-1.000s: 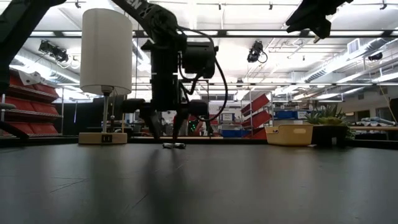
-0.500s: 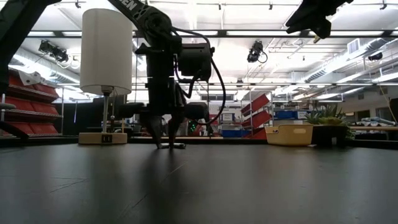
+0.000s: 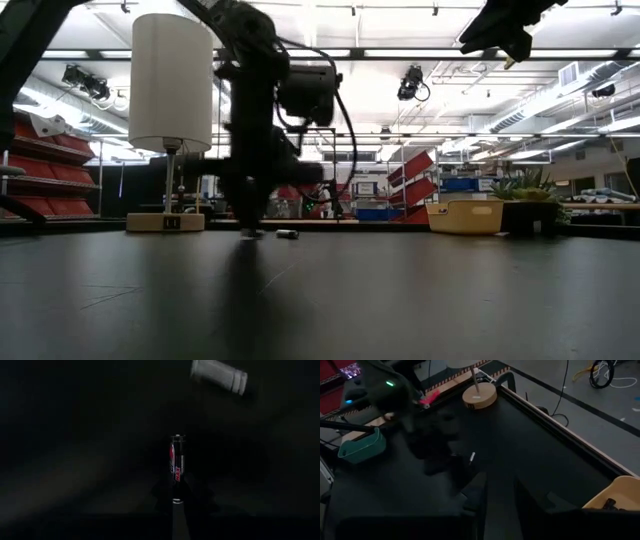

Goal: Sort batteries
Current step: Put the left silver battery into the blue bin

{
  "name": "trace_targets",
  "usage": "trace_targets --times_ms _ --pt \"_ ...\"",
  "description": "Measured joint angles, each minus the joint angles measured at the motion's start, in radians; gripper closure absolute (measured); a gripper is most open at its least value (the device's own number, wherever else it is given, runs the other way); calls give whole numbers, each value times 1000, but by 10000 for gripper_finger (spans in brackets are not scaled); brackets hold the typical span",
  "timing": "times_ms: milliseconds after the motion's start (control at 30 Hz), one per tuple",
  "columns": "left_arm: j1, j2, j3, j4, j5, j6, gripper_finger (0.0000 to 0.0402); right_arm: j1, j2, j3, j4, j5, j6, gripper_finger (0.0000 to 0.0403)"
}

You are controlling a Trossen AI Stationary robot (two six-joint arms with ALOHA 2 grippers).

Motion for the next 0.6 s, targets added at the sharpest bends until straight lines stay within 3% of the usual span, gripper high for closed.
trace_targets --times_ms 200,367,600 --pt "-44 -164 9 -148 -32 37 372 0 0 0 0 0 -8 319" --pt "-120 -333 9 -237 -14 -27 372 -5 15 0 0 0 -29 319" --pt "-290 -513 11 -329 215 -206 372 -6 60 0 12 0 -53 319"
